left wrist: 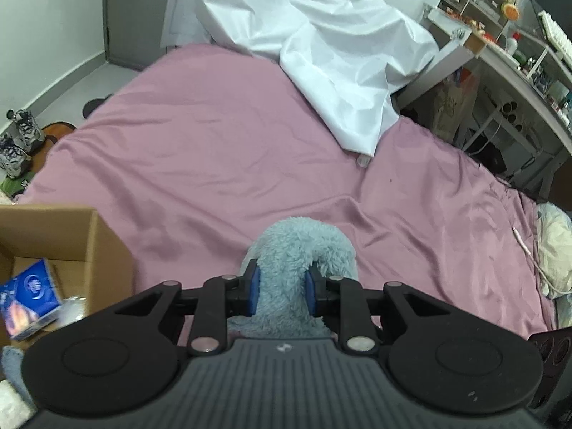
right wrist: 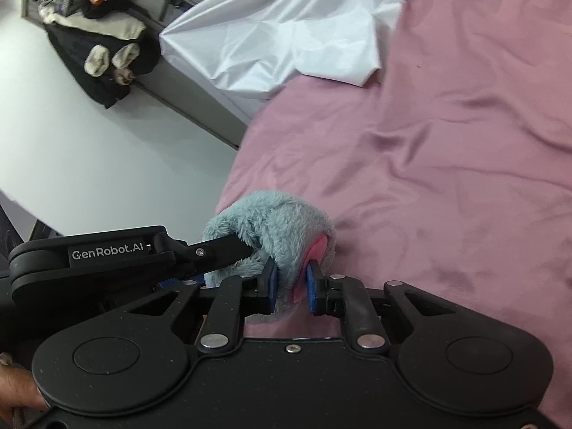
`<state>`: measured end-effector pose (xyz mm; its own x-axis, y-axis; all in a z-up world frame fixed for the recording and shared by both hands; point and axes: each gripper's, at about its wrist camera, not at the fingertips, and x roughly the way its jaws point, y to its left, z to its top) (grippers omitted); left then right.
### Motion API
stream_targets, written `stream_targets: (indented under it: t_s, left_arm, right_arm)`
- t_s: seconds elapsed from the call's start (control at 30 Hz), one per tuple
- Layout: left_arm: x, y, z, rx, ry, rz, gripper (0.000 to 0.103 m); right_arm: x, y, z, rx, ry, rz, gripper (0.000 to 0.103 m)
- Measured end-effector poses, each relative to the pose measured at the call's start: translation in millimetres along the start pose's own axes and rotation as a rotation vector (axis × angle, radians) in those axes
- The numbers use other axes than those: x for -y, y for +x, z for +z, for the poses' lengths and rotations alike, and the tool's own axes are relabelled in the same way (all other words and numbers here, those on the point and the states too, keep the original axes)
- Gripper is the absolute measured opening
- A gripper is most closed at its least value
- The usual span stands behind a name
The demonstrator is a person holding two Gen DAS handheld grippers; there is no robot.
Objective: Organize soft objects
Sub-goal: 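Lift and carry the gray fluffy plush with both grippers over the box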
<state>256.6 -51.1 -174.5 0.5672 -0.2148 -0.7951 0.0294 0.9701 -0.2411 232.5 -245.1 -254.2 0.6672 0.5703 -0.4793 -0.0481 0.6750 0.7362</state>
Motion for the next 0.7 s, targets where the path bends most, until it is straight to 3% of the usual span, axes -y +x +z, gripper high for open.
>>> stream_targets:
  t_s: [0.3,0.7]
  left_arm:
    - [-8,-44,-2,0.057,-0.003,0.020,0.024]
    - [-37,-103,-8,0.144,-0.030,-0.008,0.024]
  right_arm:
    - [-35,-13,-5,0.014,-0.074,0.041,0.016]
    - [-85,-29,-17,0.050,-0.167,0.105,0.016]
